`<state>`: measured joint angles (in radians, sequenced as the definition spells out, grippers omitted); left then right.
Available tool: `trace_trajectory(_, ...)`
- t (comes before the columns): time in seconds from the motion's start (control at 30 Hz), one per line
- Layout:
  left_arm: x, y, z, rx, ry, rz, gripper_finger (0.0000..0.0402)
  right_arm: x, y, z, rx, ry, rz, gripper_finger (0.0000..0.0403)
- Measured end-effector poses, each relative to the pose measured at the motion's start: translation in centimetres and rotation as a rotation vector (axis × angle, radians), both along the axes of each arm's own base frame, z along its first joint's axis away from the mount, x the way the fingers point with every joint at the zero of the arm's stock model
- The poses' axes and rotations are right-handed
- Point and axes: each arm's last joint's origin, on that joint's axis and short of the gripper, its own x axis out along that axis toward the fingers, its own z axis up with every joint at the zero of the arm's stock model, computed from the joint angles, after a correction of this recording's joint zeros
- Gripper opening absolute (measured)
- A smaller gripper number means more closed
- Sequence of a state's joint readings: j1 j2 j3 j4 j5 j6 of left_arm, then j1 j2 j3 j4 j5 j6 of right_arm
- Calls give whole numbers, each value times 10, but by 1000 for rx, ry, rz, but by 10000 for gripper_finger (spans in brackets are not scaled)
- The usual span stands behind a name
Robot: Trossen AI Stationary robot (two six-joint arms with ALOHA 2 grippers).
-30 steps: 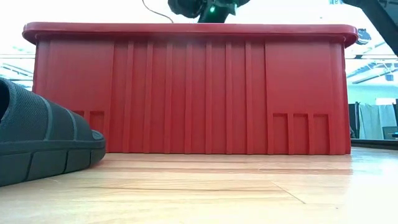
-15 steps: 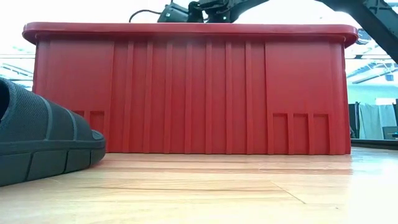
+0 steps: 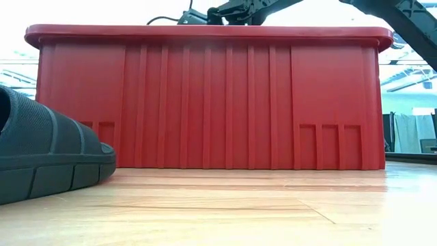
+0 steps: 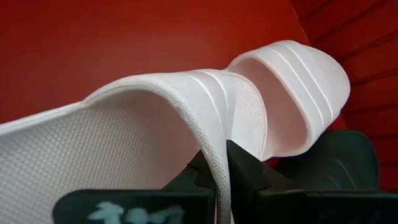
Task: Pick and place slides into bin
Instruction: Put the pink slide into the red bin
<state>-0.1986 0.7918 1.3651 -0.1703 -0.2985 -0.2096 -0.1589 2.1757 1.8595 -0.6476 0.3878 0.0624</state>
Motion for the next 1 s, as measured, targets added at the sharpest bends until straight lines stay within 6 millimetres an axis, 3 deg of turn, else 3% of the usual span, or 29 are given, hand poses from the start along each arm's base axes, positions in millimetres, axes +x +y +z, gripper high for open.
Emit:
trace_trajectory(0.17, 0, 0, 0, 0, 0, 0, 237, -1, 0, -1, 4, 11, 6, 32)
trace_trajectory(0.7, 1, 0, -1, 5, 14, 1, 237, 1, 22, 3, 128, -9, 116, 223)
trace_trajectory(1.0, 1, 0, -2, 2, 18, -14, 237, -2, 39, 7, 142, 24, 145, 297)
